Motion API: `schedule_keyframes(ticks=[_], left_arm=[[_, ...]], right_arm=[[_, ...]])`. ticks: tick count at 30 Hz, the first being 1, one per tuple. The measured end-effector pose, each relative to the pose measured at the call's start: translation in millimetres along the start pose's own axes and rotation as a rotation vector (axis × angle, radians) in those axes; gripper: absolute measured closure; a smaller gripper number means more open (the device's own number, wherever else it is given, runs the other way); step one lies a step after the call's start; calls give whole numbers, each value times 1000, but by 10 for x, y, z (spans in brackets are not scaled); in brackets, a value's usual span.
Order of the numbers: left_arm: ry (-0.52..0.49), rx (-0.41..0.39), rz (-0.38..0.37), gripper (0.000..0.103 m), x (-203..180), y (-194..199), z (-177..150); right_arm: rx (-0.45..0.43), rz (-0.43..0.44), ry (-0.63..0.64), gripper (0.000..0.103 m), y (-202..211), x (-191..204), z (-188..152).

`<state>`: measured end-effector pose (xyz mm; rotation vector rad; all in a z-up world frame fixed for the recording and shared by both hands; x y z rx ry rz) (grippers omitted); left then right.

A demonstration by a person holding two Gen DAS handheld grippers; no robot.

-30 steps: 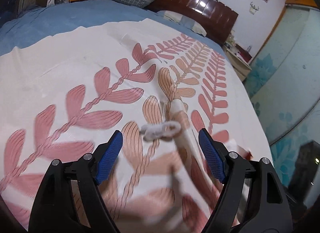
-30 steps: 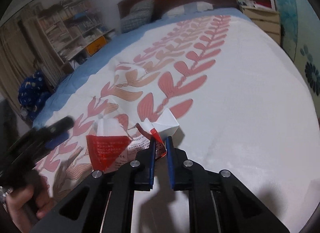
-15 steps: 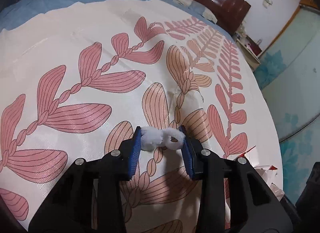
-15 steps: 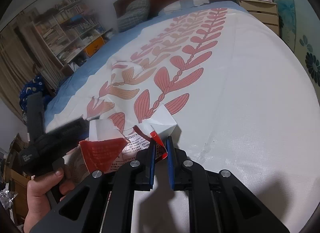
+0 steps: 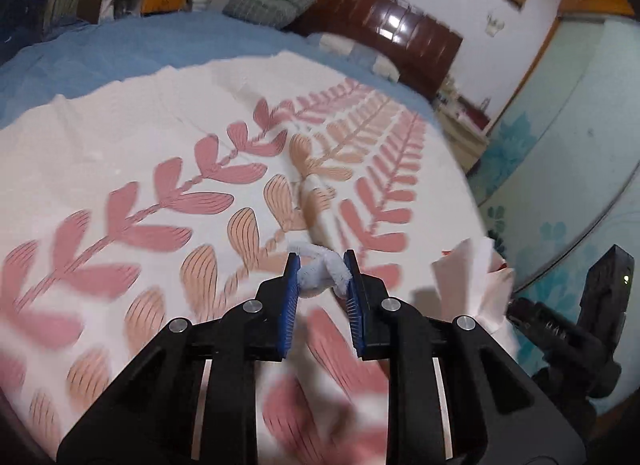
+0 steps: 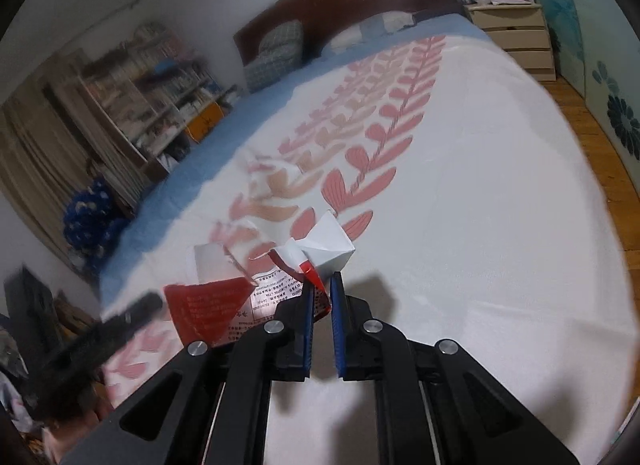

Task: Collect trash
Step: 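Carry the packet and tissue to the red wastebasket and open both tools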

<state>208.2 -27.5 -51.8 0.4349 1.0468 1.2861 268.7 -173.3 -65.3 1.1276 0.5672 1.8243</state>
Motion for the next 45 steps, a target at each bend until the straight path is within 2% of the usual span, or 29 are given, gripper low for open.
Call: schedule_keyframes(ticks=[2,6,10,14,18,19,21,25,28,31,32,36,42,45], left_arm=[[-3,-43,-46,81,-171,348,-165],[-88,-143,-105,81,-730,988,-617],[-170,-156,-158,81,-1389,1323,-1028],[-274,-138,-217,81,-2106,1419,-1343],[-398,-58,-289,81,-2894,1239,-1761],[-422,-30,-306,81,-3047,1155,-1855],[-469,56,-337,81,-3452,880,-2122],[-590,256,-358,81,-4133,227,-2773],[-674,424,-331,81,-4423,-289,-3338],[-733,591,-276,81,-4501,-725,-3806],[-745,622,-263,81,-4510,-806,-3899],[-810,688,-209,81,-4570,-1032,-4131],[-803,747,-169,81,-4566,-1255,-4247],[-808,758,-157,81,-4599,-1286,-4285]], right_arm=[[-43,0,26,93,436,5,-96],[-190,-32,61,93,1710,-165,-495],[-274,-101,62,93,2709,-503,-918],[-305,-194,0,93,3613,-1085,-1378],[-297,-313,-65,93,4194,-1681,-1869],[-279,-366,-88,93,4314,-1913,-2094],[-254,-407,-125,93,4408,-2186,-2341],[-132,-446,-275,93,4362,-2923,-3046],[-48,-473,-359,93,4216,-3306,-3554],[30,-482,-482,93,4084,-3712,-4060],[52,-487,-512,93,4012,-3794,-4148],[99,-485,-600,93,3846,-4028,-4467],[105,-467,-604,93,3740,-4085,-4528],[111,-461,-593,93,3582,-4074,-4351]])
Point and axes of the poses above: each gripper's, at about its wrist camera, not at the fingertips, and y roughly against the way its jaws point, x to its left, z to its top, the point moved 3 cm from there along -y, roughly the way its jaws point, and after that the axes turned 15 degrees about x, right-handed, at the moved point
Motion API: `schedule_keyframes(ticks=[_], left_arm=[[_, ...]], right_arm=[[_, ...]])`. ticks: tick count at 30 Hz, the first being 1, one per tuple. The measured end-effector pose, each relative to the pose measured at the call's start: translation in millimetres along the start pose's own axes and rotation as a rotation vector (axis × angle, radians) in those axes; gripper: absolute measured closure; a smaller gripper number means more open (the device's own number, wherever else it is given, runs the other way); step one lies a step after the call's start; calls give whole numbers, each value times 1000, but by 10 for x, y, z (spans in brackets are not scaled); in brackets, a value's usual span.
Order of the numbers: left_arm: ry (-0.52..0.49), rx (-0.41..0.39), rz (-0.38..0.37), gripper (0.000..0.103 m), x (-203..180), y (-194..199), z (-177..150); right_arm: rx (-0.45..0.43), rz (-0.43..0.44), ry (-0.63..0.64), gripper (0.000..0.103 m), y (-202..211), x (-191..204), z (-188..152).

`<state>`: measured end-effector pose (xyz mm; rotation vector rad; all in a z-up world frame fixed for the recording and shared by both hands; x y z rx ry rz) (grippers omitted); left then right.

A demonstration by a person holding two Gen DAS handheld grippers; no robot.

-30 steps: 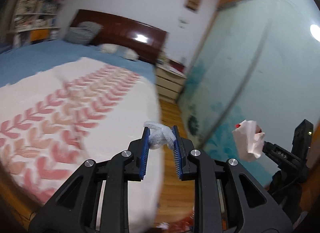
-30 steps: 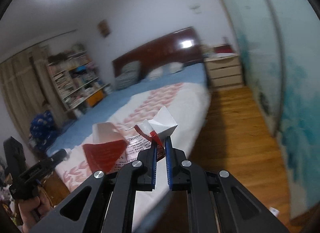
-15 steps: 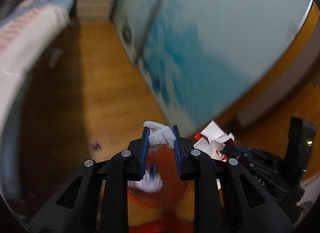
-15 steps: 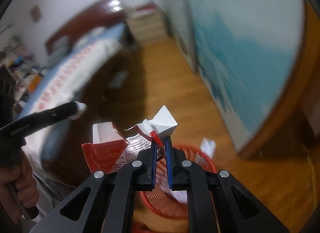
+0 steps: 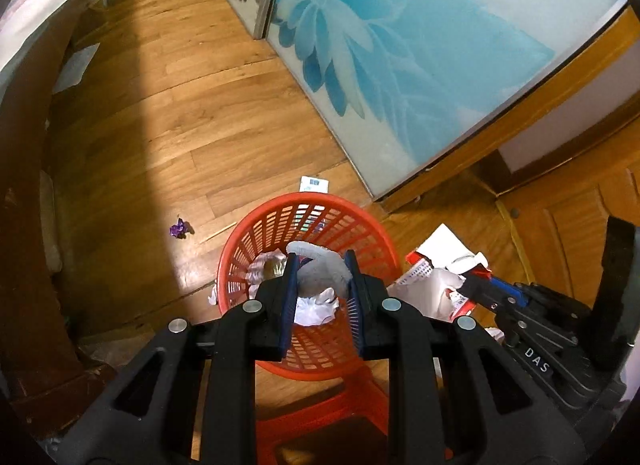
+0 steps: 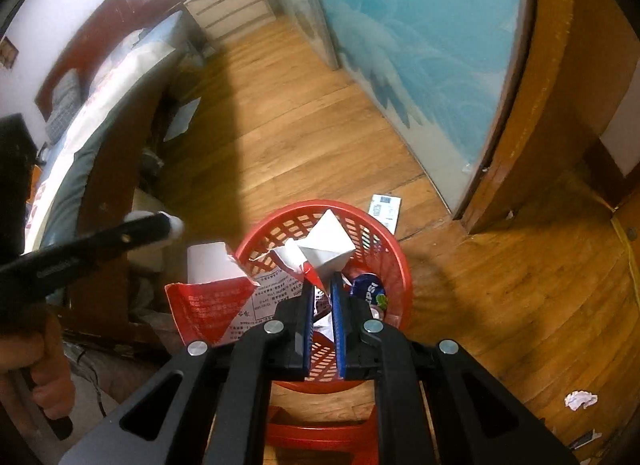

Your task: Collect trash

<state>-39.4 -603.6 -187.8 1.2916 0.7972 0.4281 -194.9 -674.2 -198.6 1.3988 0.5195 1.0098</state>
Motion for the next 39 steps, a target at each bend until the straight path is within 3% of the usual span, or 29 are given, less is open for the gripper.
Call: schedule_keyframes(ticks=[4,6,8,10,15,18,23,24,29,33,39], left_arm=[[5,20,-13,80,-4,-59,12],[13,23,-11,72,6,-68,17],[26,29,-3,52,31,-70,18],[40,16,-4,44,55,-34,18],[51,-24,30,41,127,102,9],[84,-64,2,39,220,251,-16],[123,-168,-17,33,464,639,-97],[128,-193,-13,33,543,747,-116],[248,-391,-41,25,1090,1488,-313],[295,-549,25,20,1533,2182,-671],[330,-704,149,8,2112,3002,-1273]], right_arm=[[7,-9,4,91,-64,93,82],[24,-20,-7,90,-93,108,92],[34,-41,-12,84,-82,122,93],[31,-64,-26,69,-59,123,89],[24,-106,-46,56,-27,107,105],[1,-111,-41,49,34,180,123],[-73,-111,6,36,257,522,227],[-89,-109,15,29,301,584,252],[-213,-52,102,15,646,1241,460],[-318,2,199,6,940,1893,582],[-439,125,381,7,1297,3255,560]])
Point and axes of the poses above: each gripper's, at about its wrist camera, not at the fingertips, and y roughly against the way its jaws point, x to its left, z to its top, the point moved 3 cm from there along -y, roughly the way its jaws point, and after that the axes turned 15 degrees about x, right-handed, at the moved point
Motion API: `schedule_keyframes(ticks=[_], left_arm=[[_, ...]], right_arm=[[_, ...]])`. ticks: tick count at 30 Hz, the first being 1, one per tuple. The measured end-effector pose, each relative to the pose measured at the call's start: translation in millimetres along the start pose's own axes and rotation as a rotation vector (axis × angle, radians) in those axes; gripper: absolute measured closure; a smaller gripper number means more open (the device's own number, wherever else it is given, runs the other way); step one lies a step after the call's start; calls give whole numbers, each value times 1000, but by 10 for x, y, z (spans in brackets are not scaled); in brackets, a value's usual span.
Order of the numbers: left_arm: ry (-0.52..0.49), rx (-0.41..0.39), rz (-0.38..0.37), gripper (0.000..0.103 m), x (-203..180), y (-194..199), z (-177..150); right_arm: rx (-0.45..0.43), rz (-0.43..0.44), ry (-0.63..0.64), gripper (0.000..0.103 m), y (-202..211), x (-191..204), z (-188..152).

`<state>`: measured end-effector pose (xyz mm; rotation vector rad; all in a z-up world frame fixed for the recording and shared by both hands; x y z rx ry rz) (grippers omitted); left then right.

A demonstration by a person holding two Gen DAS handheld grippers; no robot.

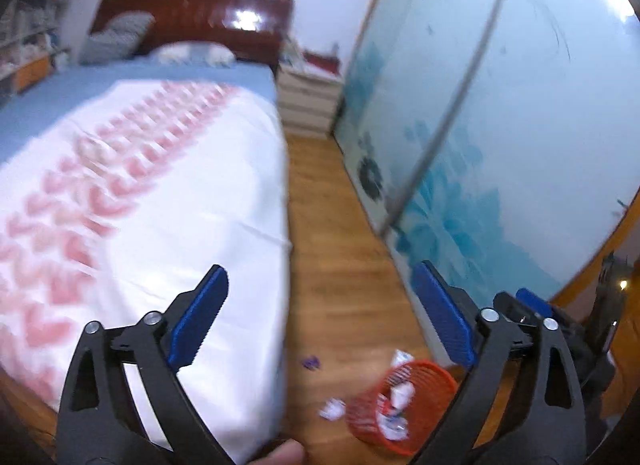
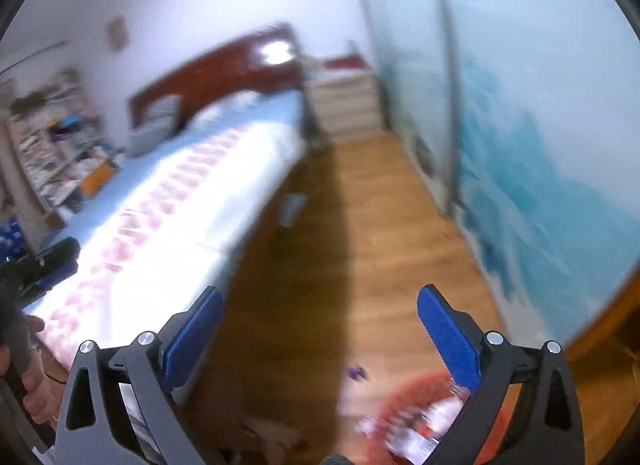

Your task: Collect trash

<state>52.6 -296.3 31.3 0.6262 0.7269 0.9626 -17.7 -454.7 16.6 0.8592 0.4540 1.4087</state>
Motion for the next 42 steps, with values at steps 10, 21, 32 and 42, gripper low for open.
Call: schedule_keyframes(ticks=[10,21,32,42], left_arm=[[44,-157,158,6,1194,553,-114],[114,-128,208,6,1933,538,-305],[182,-120,221,6,2251,533,-324],[201,-127,229,6,2296,571,-374]], right_arm=[[-137,113,198,7,-4,1954,379],[-159,33,219,7,-214,3113,-165],[-39,28,302,7,-852,3334,-477],[-40,19,307,7,-940,3331,-443]])
Point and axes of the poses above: each gripper's, at about its wrist camera, not at the fingertips, and y roughly against the way its jaws point, x to its left, z to its top, the point moved 3 cm from there along -y, roughly the way its jaws point, and after that the axes turned 15 degrees about x, right-handed, at the moved point
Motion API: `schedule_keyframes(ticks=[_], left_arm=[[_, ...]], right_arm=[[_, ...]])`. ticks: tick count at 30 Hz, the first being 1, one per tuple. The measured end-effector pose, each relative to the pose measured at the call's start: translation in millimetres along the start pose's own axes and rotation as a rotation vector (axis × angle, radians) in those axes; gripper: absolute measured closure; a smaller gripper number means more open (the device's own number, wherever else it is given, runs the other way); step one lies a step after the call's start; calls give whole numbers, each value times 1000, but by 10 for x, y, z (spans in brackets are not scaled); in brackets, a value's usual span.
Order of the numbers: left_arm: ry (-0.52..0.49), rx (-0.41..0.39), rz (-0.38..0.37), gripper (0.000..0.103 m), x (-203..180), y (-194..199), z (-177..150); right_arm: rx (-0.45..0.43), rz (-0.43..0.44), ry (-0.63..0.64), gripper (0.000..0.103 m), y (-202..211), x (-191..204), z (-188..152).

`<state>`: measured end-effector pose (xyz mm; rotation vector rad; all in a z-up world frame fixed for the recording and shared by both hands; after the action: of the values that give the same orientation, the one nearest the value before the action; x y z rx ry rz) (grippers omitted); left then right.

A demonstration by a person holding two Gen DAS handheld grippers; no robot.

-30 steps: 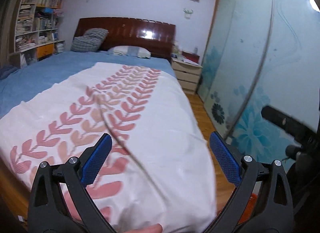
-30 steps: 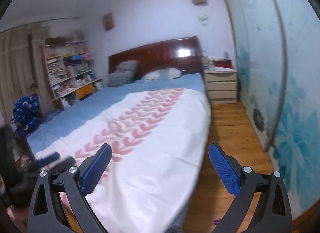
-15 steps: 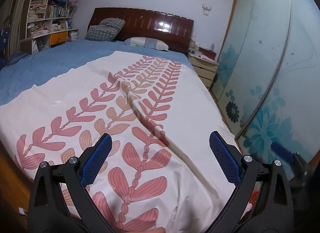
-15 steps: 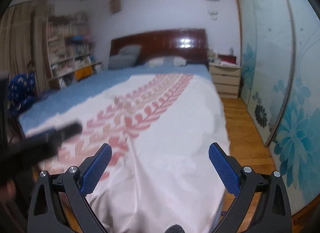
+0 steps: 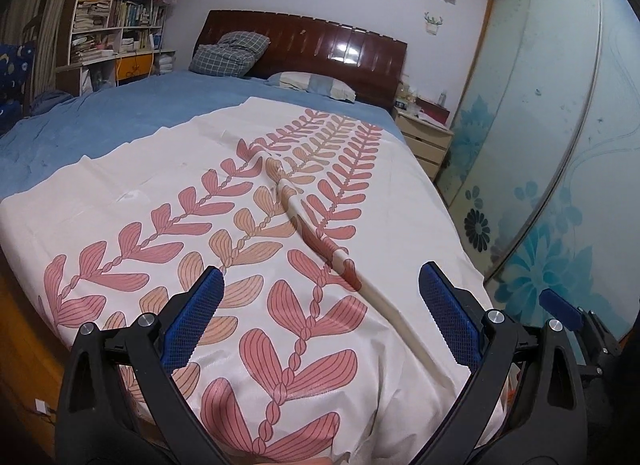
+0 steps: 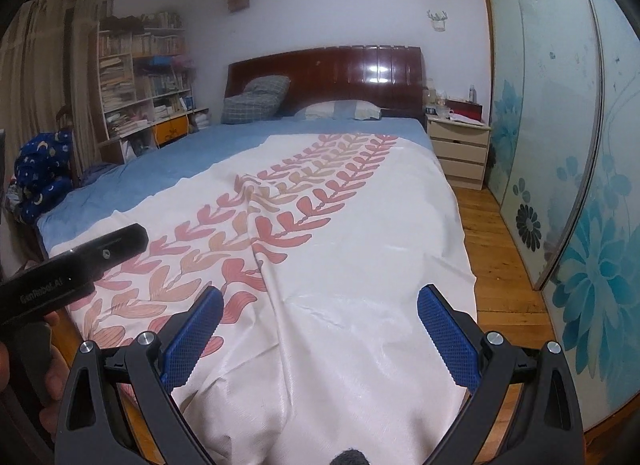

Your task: Collect trash

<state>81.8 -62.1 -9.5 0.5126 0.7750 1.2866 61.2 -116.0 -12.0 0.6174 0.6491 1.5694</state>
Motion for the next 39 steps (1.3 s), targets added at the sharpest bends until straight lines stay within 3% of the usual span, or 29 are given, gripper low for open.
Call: schedule_keyframes(ticks=[39], left_arm=[[10,12,22,6,0,-62,-45]], right_arm=[[4,2,7,7,27,-38,-39]])
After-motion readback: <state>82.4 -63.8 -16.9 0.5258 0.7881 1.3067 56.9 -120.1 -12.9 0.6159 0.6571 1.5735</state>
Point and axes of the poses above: each gripper's, at about its wrist camera, not at the fingertips, and y roughly against the way its jaws point, x to its left, z to its top, the point moved 3 cm from there along -y, roughly the way its jaws point, and after that the axes turned 15 degrees about x, right-handed, at the moved point
